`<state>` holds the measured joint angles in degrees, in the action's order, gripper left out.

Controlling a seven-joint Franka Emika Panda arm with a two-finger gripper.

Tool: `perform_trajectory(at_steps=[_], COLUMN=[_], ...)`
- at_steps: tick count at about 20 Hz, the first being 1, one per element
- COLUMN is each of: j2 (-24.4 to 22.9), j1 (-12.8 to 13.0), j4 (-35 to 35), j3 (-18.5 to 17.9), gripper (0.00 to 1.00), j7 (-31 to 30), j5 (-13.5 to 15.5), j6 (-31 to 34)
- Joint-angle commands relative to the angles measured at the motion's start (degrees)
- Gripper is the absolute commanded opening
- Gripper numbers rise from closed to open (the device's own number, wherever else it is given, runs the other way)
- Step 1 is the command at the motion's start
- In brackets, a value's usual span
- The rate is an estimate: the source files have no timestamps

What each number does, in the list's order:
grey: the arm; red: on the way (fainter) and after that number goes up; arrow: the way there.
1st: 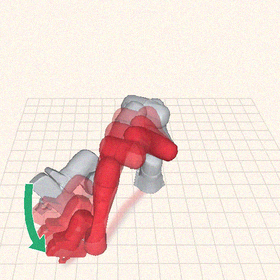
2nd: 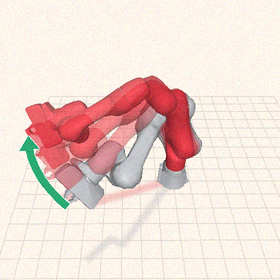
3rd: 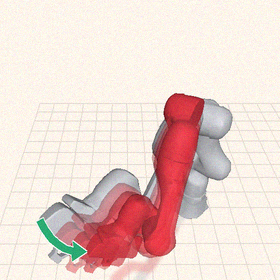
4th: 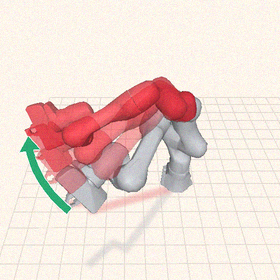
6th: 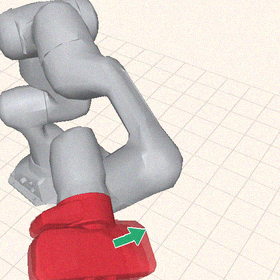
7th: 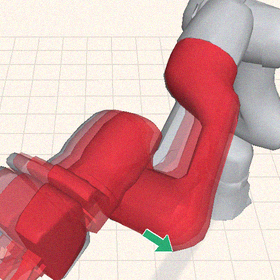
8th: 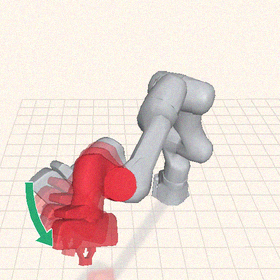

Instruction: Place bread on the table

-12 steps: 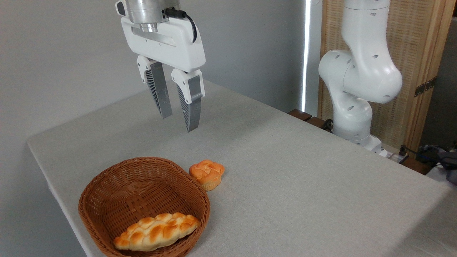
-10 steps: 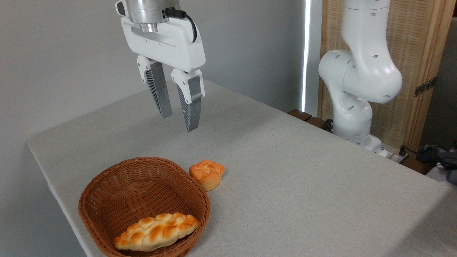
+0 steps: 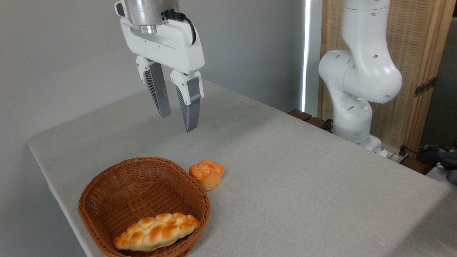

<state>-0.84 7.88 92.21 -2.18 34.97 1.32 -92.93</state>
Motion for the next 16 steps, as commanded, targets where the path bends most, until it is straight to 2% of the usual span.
perform_trajectory(at_steps=[1, 4, 9, 13, 16], j2=[0.5, 0.5, 0.5, 1.1, 3.4], j1=[0.4, 0.4, 0.0, -2.1, -3.7], j4=[-1.2, -1.0, 0.9, 3.9, 5.6], j3=[-0.5, -0.5, -0.7, -1.1, -1.2], gripper=[1.0, 1.0, 1.0, 1.0, 1.0], j7=[-0.3, -0.3, -1.0, -1.0, -1.0], j5=[1.0, 1.0, 1.0, 0.9, 0.9], j6=[1.5, 0.0, -8.6, -16.0, -21.8])
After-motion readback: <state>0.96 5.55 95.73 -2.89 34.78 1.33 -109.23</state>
